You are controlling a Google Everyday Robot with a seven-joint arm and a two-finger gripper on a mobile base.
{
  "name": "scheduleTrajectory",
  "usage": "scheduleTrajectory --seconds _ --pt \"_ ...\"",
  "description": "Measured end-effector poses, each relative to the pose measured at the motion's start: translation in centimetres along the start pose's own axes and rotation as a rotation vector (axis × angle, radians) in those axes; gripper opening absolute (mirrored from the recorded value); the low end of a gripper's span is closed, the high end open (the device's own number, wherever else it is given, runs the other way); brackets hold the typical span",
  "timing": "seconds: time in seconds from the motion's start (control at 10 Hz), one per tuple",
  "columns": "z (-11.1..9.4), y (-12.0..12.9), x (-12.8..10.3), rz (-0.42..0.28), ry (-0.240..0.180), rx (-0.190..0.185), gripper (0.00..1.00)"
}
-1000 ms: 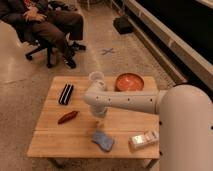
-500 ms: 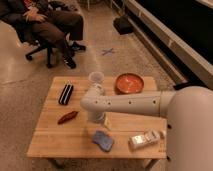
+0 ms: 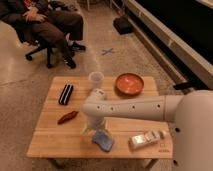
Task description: Wipe the white sponge on the table
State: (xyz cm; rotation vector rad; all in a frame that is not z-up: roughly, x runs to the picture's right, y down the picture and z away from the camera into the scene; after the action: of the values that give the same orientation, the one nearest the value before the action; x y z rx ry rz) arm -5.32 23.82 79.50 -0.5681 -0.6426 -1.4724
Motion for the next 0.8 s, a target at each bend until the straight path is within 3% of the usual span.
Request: scheduleTrajectory --seconds 0.3,0.8 --pt "1.1 1.1 0.2 -0.023 0.003 -0.012 0.76" --pt "1.2 1.4 -0.1 -0.043 0.009 -0.037 0.25"
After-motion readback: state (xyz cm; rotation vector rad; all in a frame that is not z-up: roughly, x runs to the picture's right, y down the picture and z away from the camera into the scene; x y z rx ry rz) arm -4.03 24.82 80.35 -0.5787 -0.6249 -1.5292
